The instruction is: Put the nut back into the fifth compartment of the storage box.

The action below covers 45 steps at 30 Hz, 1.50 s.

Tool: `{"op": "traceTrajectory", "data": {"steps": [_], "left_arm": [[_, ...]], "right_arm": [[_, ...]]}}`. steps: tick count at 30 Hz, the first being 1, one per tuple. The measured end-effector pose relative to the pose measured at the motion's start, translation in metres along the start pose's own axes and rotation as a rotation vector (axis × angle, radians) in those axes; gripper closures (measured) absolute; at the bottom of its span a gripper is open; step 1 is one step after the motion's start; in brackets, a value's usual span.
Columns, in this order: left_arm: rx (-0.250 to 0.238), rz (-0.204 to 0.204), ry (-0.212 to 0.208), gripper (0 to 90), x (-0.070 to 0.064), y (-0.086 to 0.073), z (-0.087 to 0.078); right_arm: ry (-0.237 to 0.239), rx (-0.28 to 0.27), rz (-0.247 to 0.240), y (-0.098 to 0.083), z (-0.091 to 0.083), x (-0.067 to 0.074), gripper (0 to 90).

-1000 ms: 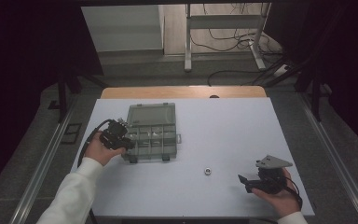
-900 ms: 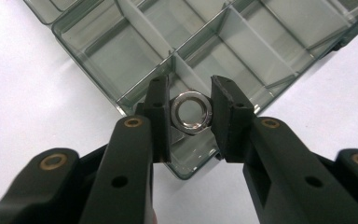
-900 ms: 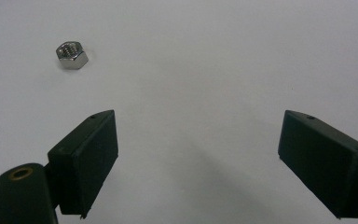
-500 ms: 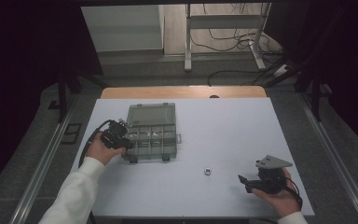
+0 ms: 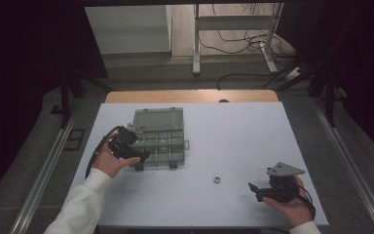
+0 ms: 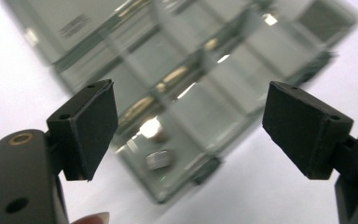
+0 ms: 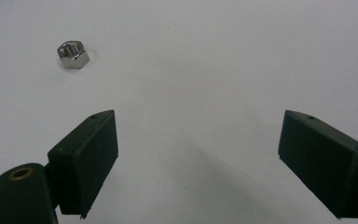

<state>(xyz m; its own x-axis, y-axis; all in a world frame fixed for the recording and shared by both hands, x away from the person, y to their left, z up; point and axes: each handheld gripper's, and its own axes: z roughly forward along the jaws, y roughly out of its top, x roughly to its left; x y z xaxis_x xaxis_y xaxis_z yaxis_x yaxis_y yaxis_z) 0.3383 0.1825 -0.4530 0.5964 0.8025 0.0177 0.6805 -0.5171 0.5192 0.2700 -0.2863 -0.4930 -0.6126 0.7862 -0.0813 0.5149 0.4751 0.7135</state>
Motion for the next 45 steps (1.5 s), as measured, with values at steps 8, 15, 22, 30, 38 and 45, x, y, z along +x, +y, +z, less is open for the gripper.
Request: {"op": "traceTrajectory", "data": {"steps": [8, 15, 22, 30, 38, 45], "left_arm": [[-0.027, 0.075, -0.07, 18.1, -0.039, 0.015, 0.005], [-0.018, 0.12, -0.101, 17.6, -0.066, 0.029, 0.018], [-0.012, 0.162, -0.132, 17.6, -0.09, 0.044, 0.03], [0.008, 0.225, -0.169, 17.6, -0.116, 0.064, 0.046], [0.021, 0.247, -0.19, 17.4, -0.132, 0.072, 0.058], [0.03, 0.248, -0.201, 17.4, -0.139, 0.074, 0.064]], "right_arm": [[-0.001, -0.001, 0.0, 0.0, -0.001, 0.0, 12.2], [0.0, -0.005, 0.002, 0.0, -0.001, 0.0, 12.2], [0.001, -0.004, 0.004, 0.0, -0.002, -0.001, 12.2], [-0.002, -0.007, 0.009, -0.001, -0.003, -0.003, 12.2], [0.001, -0.003, 0.01, 0.0, 0.0, -0.004, 12.3], [0.007, 0.0, 0.01, 0.003, 0.004, -0.004, 12.2]]}}
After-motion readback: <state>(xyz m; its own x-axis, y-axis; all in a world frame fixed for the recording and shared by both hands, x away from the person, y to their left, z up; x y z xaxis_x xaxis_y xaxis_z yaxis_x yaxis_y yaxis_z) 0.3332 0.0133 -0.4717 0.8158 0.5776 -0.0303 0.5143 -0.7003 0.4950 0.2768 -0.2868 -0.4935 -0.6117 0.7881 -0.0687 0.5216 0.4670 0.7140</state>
